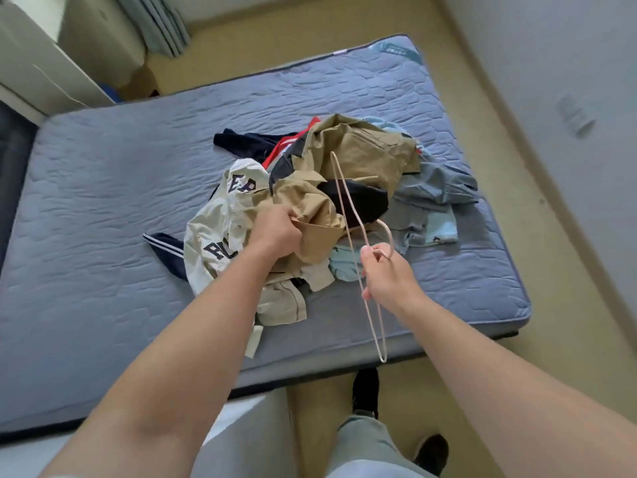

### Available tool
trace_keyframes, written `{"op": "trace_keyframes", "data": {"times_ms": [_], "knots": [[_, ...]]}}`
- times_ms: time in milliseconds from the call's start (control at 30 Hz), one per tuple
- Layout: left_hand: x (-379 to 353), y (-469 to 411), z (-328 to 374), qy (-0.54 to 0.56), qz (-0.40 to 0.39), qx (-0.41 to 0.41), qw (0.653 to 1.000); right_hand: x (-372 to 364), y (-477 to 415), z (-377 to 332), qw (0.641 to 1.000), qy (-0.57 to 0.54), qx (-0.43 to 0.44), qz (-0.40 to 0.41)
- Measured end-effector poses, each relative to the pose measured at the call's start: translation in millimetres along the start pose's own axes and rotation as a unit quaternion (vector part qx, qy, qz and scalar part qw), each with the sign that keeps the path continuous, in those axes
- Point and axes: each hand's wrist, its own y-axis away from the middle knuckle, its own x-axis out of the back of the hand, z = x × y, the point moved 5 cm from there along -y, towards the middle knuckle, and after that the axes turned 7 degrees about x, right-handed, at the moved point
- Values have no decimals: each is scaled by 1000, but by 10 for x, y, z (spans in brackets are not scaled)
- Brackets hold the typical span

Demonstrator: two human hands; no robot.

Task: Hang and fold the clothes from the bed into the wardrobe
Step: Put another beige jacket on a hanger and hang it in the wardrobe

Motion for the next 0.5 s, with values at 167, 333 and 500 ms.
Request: {"op": "trace_keyframes", "data": {"times_ms": [167,333,500], "knots": [[414,683,731,13,95,-92,991,602,489,-36,999,-6,25,34],[604,1259,1498,170,82,-83,979,1162,935,-121,994,-38,74,68],[499,1900,2177,471,-81,6,878,1808,1393,-126,985,-19,125,115]]}}
